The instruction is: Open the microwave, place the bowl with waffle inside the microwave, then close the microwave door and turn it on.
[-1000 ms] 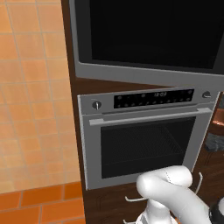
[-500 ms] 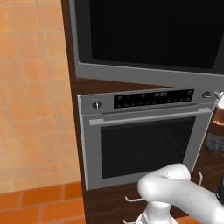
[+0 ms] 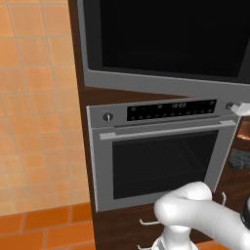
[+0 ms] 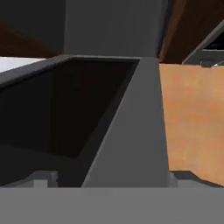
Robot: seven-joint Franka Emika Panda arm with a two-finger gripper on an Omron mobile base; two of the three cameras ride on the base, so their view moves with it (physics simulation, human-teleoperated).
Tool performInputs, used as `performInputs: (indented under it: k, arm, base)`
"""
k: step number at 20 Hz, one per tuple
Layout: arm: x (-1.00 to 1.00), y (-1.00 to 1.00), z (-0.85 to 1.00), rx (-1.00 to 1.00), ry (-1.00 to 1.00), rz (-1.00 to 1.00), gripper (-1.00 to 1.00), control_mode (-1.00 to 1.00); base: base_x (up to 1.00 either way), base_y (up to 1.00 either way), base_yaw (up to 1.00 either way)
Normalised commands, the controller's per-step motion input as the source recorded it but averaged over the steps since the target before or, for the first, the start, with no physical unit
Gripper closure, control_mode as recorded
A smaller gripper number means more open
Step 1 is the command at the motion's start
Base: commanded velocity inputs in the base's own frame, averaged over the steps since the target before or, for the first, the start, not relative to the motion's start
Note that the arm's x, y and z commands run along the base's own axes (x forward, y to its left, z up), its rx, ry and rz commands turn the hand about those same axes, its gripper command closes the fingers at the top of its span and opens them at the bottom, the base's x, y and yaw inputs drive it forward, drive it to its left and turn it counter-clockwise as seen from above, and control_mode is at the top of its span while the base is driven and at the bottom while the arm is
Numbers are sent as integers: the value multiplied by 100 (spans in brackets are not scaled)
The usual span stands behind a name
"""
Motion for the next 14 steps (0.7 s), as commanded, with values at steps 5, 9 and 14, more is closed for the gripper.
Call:
performInputs:
  k: [5,9,14]
  arm:
    - [-100,100,10,-37,-55,19,-100,-100]
    - [-100,100,0,-41,-48,9,-100,-100]
    - [-90,100,-5,-34,-39,-2,-100,-100]
  base:
    - [0,0,0]
    - [0,0,0]
    - [0,0,0]
